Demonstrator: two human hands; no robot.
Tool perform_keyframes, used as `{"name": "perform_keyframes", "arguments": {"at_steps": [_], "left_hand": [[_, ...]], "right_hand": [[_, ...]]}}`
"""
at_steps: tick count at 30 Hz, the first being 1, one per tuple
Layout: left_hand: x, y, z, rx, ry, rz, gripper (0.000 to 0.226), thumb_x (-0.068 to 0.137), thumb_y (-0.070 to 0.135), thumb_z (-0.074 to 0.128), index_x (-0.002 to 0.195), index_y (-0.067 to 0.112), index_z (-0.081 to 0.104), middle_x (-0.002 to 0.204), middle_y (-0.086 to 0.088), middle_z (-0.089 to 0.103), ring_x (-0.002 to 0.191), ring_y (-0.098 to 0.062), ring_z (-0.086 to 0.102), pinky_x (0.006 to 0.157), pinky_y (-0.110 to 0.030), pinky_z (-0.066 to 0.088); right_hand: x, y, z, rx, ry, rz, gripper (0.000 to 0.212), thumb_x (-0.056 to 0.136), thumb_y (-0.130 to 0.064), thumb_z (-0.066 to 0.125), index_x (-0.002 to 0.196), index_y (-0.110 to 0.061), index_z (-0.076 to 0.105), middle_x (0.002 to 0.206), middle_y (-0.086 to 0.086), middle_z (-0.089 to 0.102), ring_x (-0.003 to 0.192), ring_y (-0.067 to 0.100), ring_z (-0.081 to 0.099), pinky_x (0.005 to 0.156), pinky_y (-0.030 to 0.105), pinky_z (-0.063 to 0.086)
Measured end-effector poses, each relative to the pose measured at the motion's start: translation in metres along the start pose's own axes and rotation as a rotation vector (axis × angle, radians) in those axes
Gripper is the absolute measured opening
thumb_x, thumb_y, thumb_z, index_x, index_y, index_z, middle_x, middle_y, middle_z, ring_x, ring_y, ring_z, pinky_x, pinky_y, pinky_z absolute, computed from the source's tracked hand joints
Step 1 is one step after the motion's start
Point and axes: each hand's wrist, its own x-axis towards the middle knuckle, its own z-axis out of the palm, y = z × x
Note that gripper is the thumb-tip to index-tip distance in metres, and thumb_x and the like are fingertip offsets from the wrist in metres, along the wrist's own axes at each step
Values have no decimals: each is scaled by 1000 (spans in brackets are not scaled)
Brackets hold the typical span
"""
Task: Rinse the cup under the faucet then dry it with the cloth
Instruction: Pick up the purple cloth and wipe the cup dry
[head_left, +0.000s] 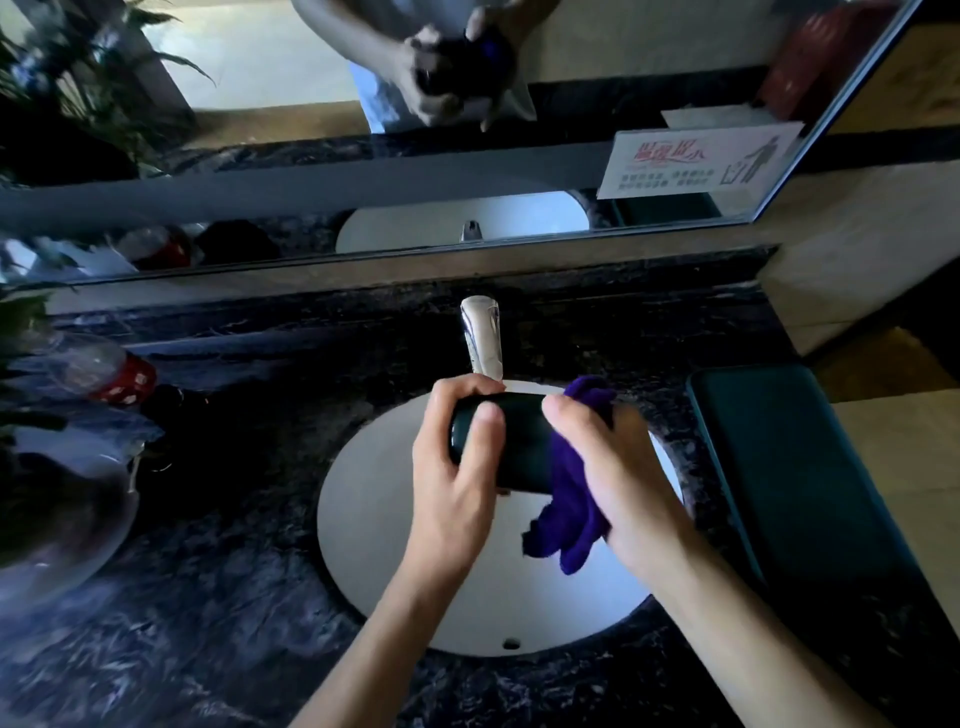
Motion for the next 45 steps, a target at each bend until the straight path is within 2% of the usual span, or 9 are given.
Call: {"name": "perform_keyframes", "arguments": {"at_steps": [5, 14, 17, 21, 25, 30, 39, 42, 45], "left_hand": [[18, 5, -4, -281, -135, -828, 19, 82, 39, 58, 75, 28, 72, 85, -14, 55, 69, -25, 49, 56, -27, 33], [6, -4, -7, 215, -197, 170, 20, 99, 32, 54, 111, 17, 61, 105, -3, 64, 100, -8, 62, 87, -17, 47], [11, 8, 7, -83, -36, -237, 16, 95, 27, 51, 92, 17, 63, 81, -7, 61, 62, -9, 56, 47, -24, 46], [28, 13, -5, -182, -203, -753, 23, 79, 40, 53, 85, 21, 65, 69, -4, 55, 46, -15, 47, 45, -23, 29], [27, 13, -14, -70, -255, -327, 32, 90, 40, 58, 106, 14, 64, 96, 0, 67, 83, -9, 65, 67, -23, 54], [12, 5, -14, 222, -173, 235, 22, 97, 33, 56, 112, 18, 61, 111, -5, 65, 108, -11, 62, 93, -17, 44], [21, 25, -17, -223, -190, -761, 21, 105, 30, 50, 94, 20, 65, 77, -4, 62, 51, -14, 58, 44, -25, 45], [13, 16, -26, -40, -216, -336, 22, 100, 43, 54, 106, 24, 64, 104, -5, 66, 90, -13, 67, 80, -35, 55], [10, 11, -29, 306, -300, 162, 35, 94, 43, 61, 122, 22, 63, 122, 0, 57, 121, -9, 57, 101, -17, 42]], "right_hand": [[-12, 23, 3, -733, 1, -715, 25, 79, -32, 61, 60, -20, 50, 45, -16, 53, 70, 1, 63, 110, 32, 35], [-2, -8, -7, 364, -3, 257, 24, 95, -27, 58, 89, -10, 75, 86, 12, 74, 77, 24, 73, 76, 38, 57], [-7, -5, 2, -24, 67, -94, 43, 93, -27, 63, 52, -18, 53, 47, -8, 50, 45, 14, 55, 54, 23, 52], [-9, 15, 2, -627, -10, -437, 43, 79, -42, 62, 48, -32, 34, 37, -20, 42, 59, 16, 61, 115, 27, 32], [-11, 3, 2, -111, 5, -92, 36, 80, -44, 67, 63, -13, 61, 57, -2, 67, 53, 26, 66, 66, 59, 57], [0, -21, 0, 394, -37, 285, 27, 94, -34, 61, 93, -14, 78, 94, 12, 75, 86, 25, 72, 84, 41, 54], [-7, 0, -3, -585, -220, -393, 40, 84, -33, 70, 49, -41, 52, 43, -27, 50, 65, -1, 54, 108, 23, 39], [-7, -3, -2, -176, -133, -98, 38, 86, -42, 66, 66, -10, 65, 57, 9, 67, 49, 30, 61, 53, 47, 53], [1, -1, 1, 284, -93, 341, 57, 87, -58, 63, 115, -8, 71, 106, 19, 71, 84, 35, 70, 61, 42, 54]]}}
